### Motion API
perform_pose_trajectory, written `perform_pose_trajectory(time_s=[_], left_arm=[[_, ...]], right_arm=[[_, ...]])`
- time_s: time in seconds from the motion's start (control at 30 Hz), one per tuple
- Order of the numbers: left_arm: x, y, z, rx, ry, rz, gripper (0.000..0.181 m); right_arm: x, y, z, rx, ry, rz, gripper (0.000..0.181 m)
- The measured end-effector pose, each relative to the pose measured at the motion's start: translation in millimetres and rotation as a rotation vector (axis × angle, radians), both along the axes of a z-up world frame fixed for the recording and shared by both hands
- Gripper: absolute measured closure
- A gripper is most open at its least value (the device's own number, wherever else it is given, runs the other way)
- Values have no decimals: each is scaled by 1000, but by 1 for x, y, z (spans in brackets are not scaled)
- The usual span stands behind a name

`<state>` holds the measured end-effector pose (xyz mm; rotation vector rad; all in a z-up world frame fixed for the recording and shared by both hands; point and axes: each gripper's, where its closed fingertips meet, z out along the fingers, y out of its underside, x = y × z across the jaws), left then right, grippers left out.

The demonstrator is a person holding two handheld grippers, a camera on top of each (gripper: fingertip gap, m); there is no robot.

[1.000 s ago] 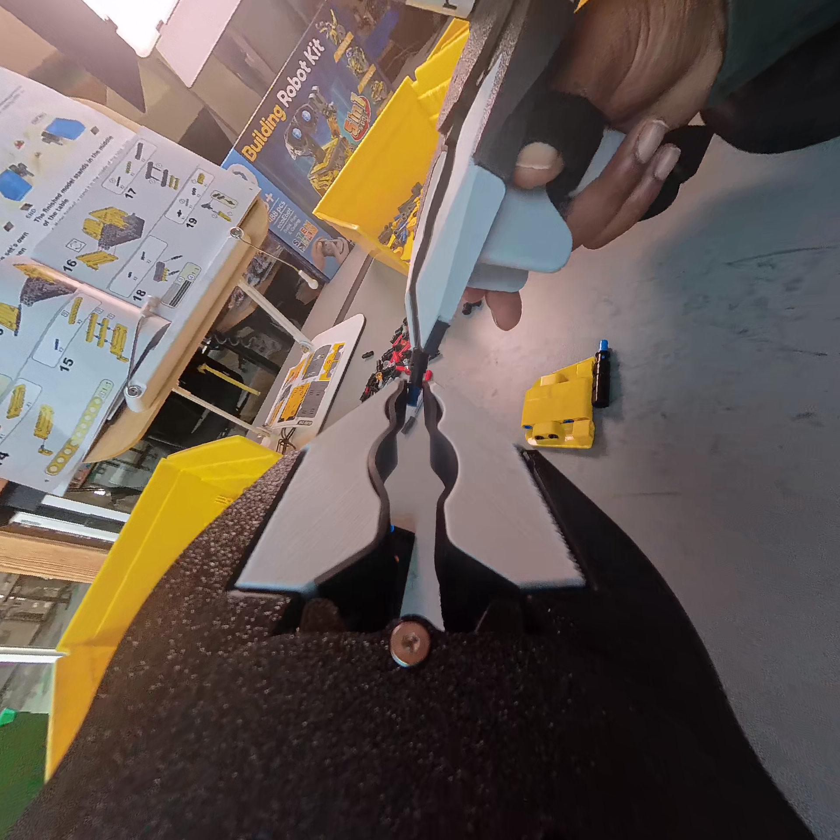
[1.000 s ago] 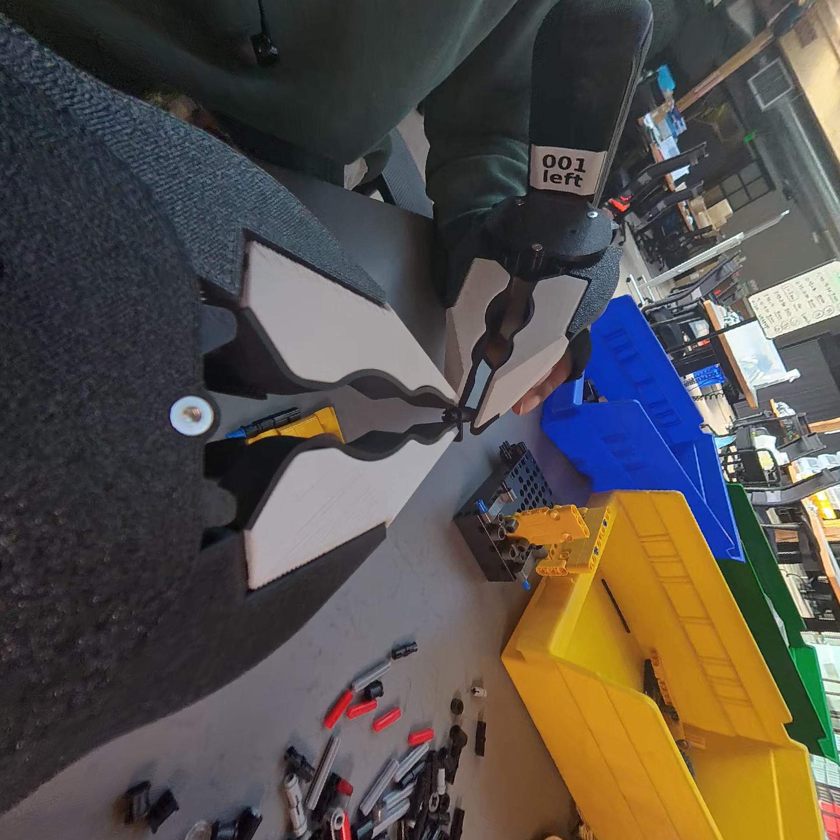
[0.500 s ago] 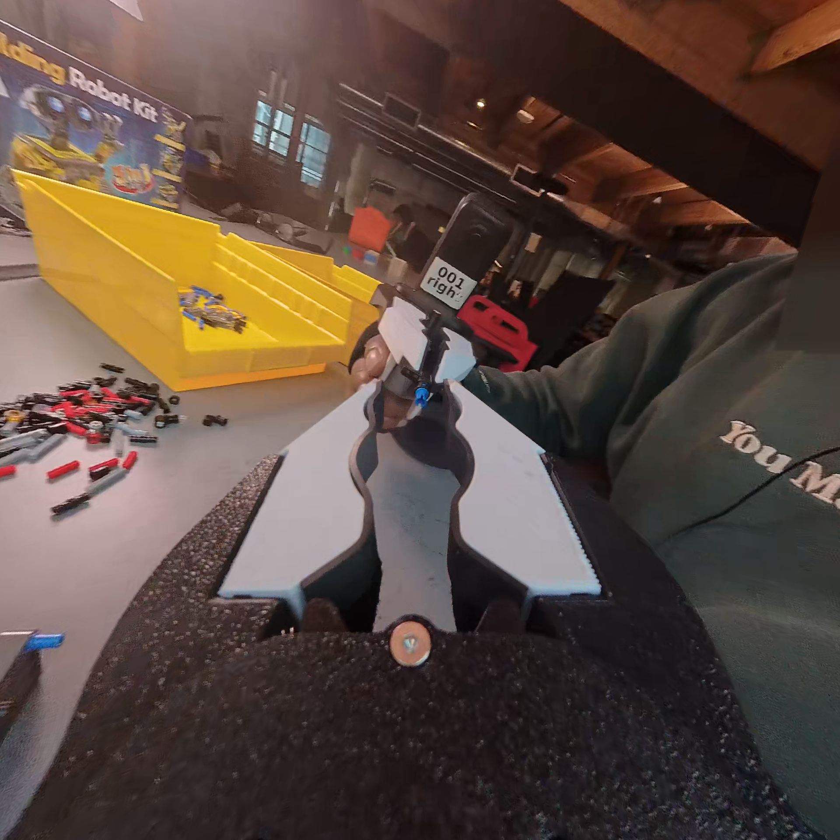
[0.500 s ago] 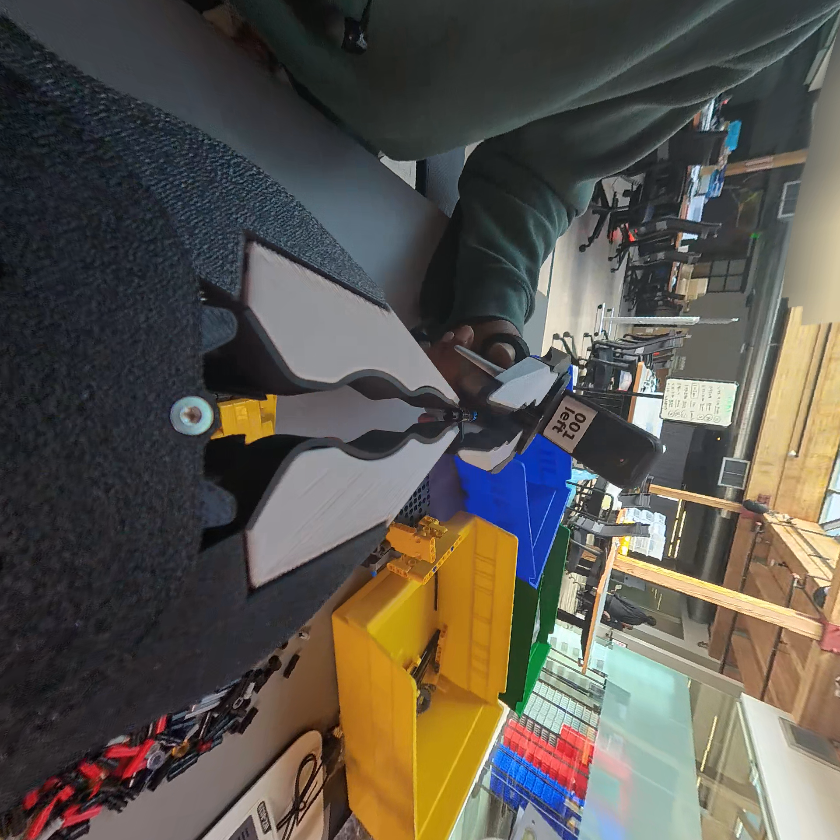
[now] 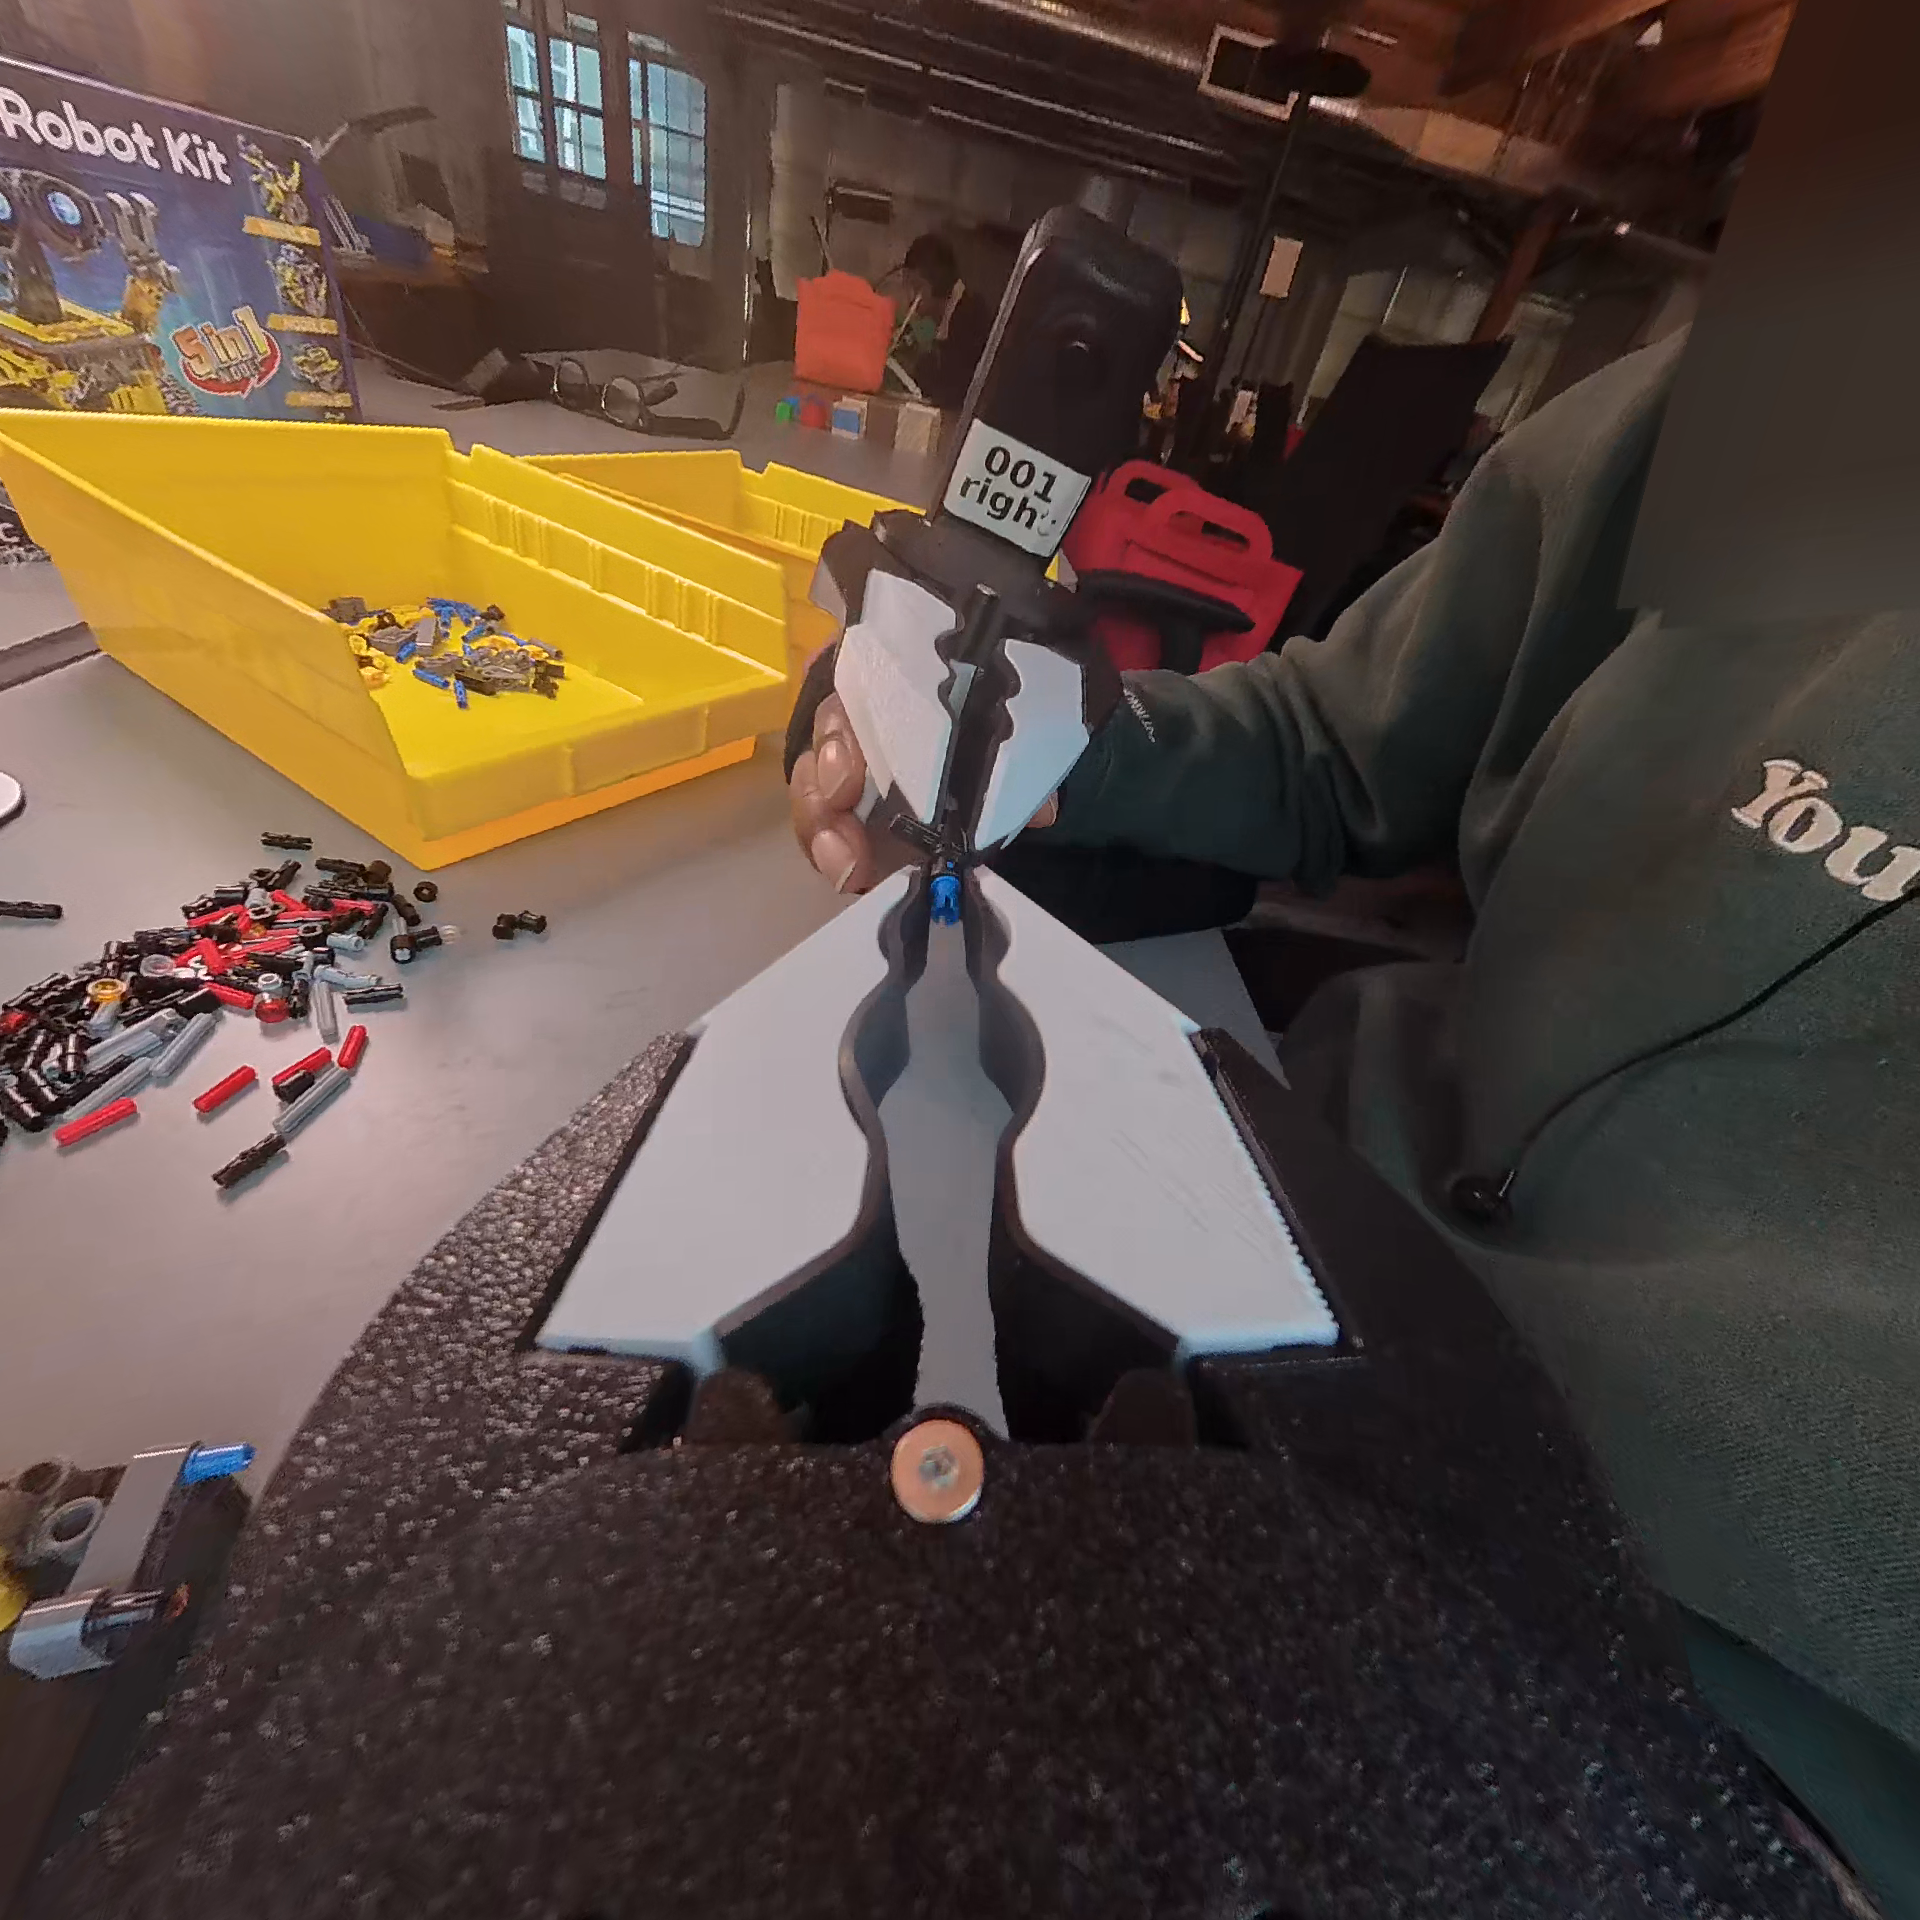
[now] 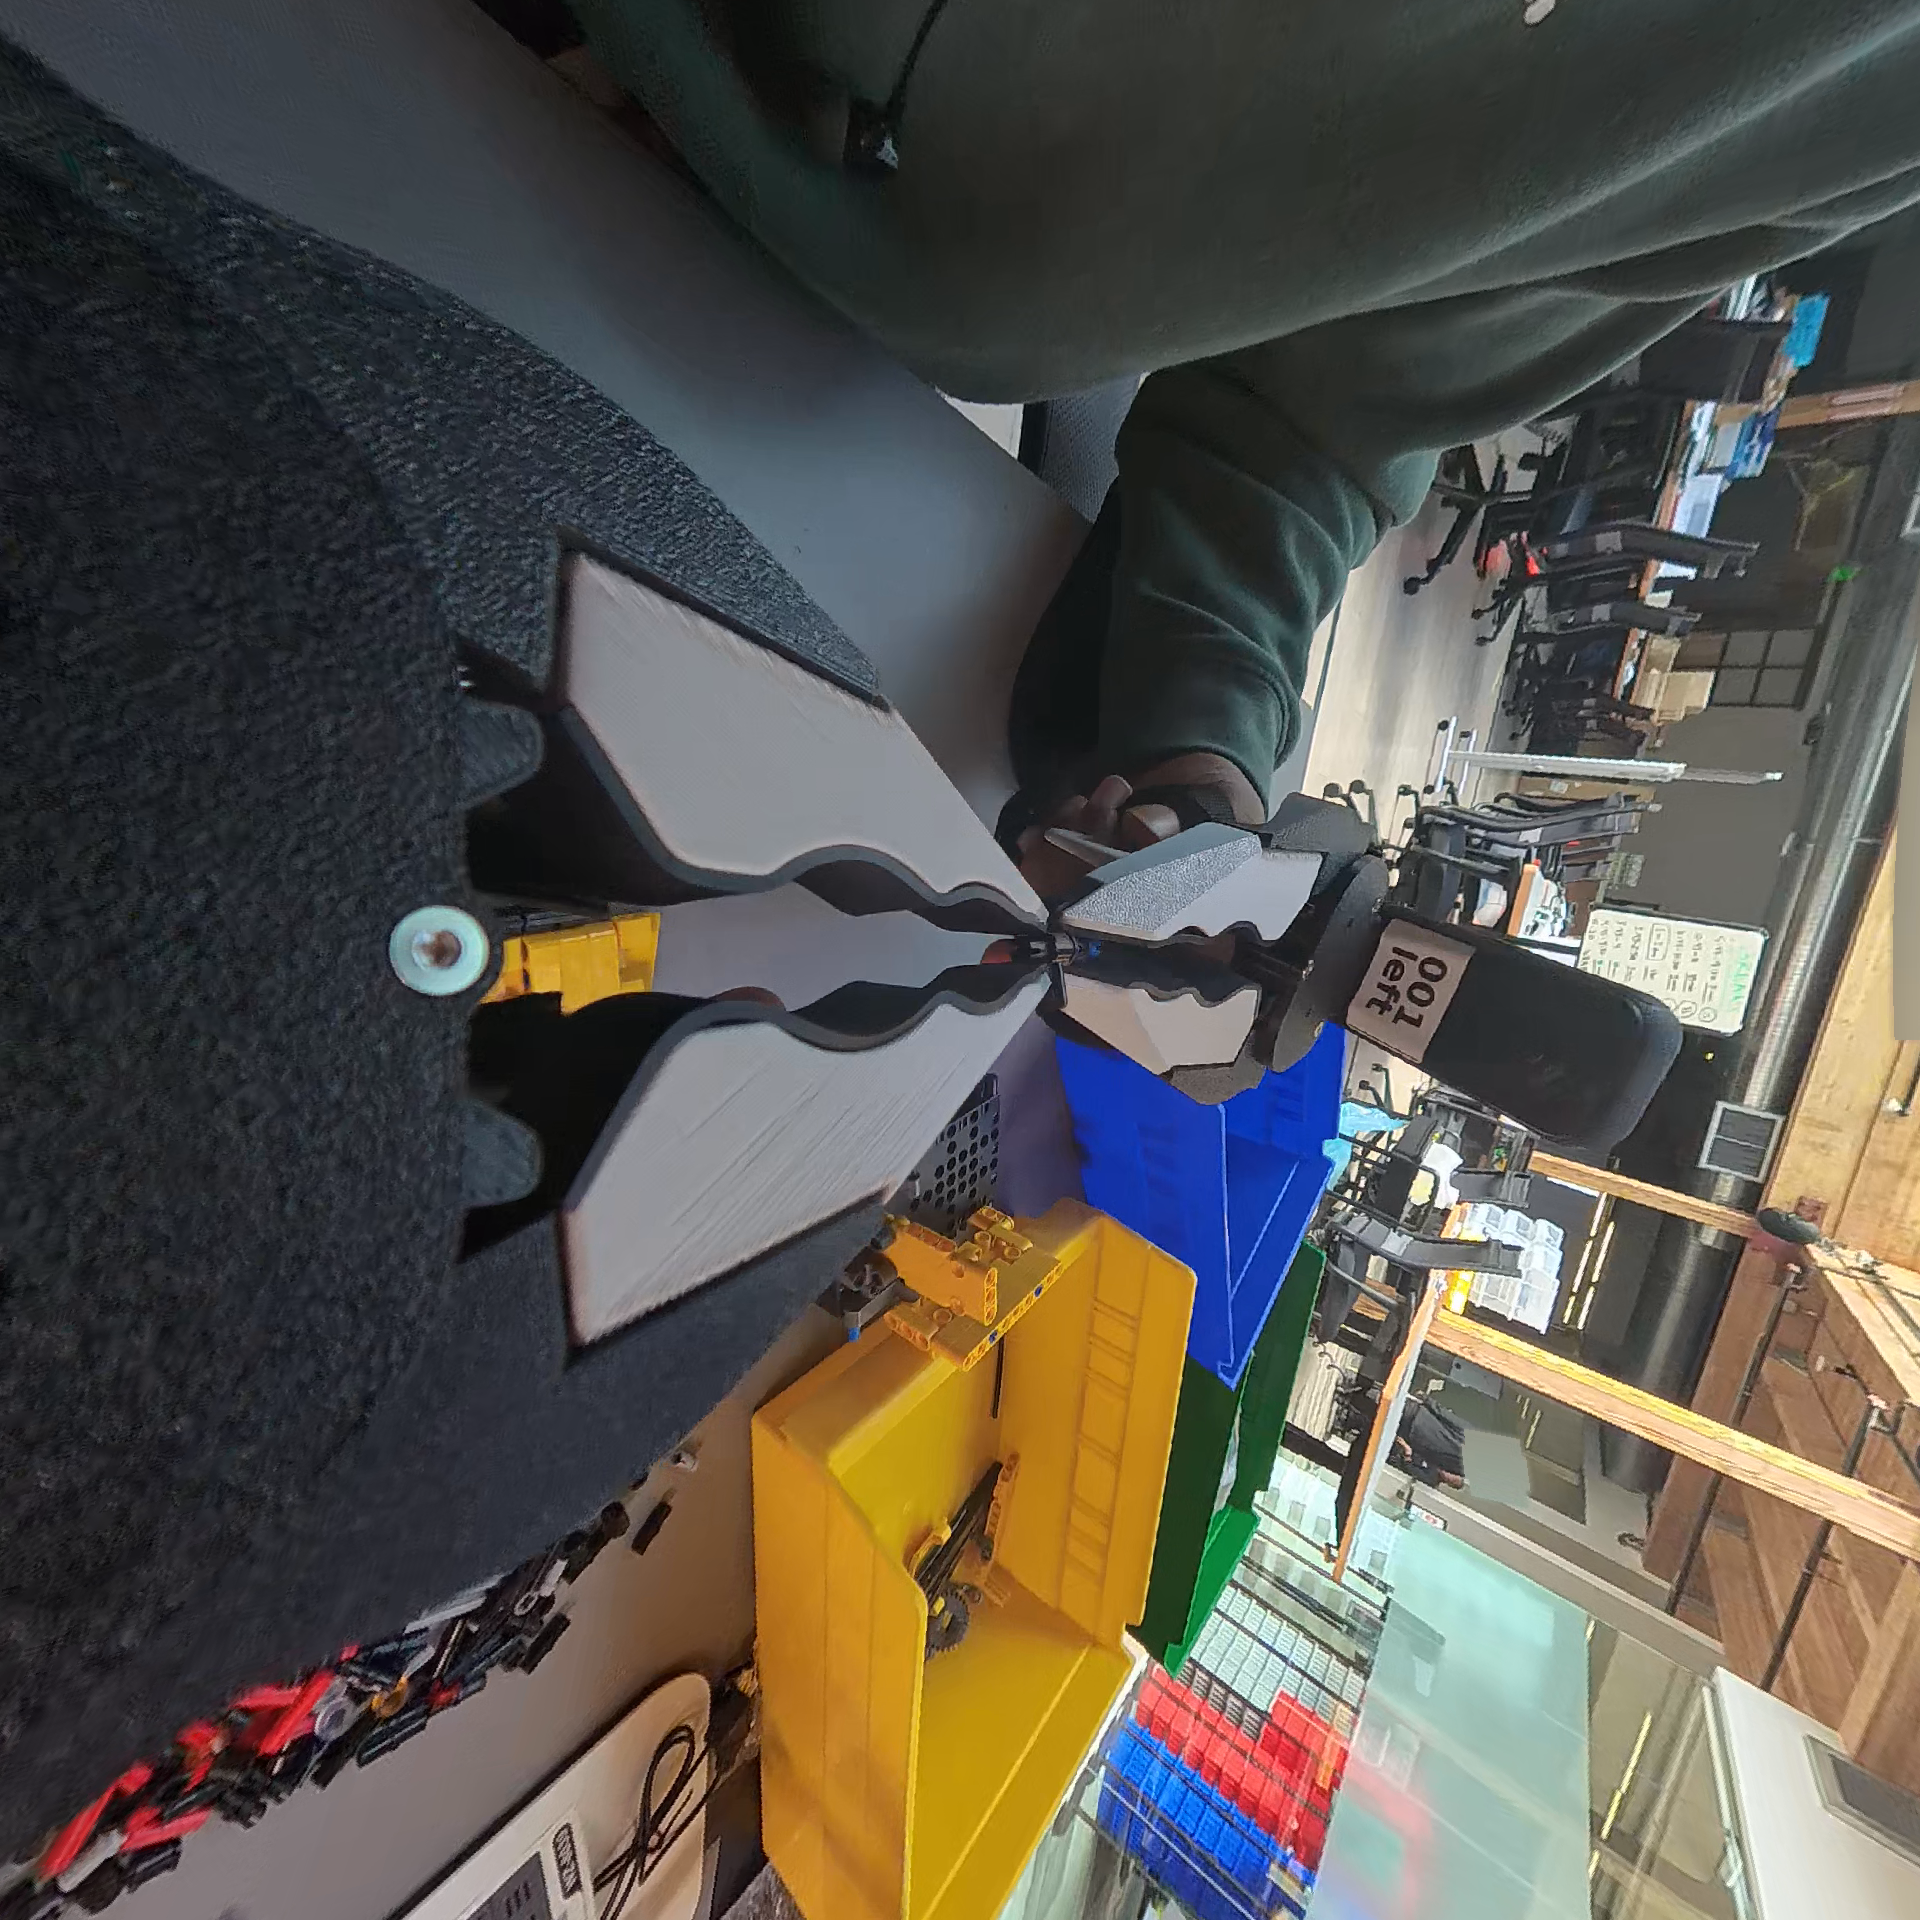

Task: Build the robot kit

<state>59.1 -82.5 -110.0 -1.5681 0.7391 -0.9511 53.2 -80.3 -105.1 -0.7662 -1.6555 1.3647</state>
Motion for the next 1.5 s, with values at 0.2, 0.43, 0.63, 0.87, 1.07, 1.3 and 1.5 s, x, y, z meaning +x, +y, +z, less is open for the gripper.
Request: perform_pose_trajectory(time_s=[0.2,0.43,0.63,0.87,1.07,1.3,1.5], left_arm=[[4,0,-17,-8,102,-2,177],[14,4,-22,11,143,6,177],[3,17,-45,-78,234,92,176],[-2,22,-62,-97,342,152,176],[-2,18,-34,-76,166,128,176],[1,10,-10,-81,-5,71,176],[6,1,1,-231,-232,-68,178]], right_arm=[[2,-2,-10,30,-59,23,177],[3,-5,-8,97,-87,19,181],[1,10,-17,3,-139,-35,170],[-13,11,-39,-16,-238,-77,177],[-1,18,-21,-207,-193,19,178],[6,16,-2,-351,-130,114,177],[11,10,7,-441,-142,188,178]])
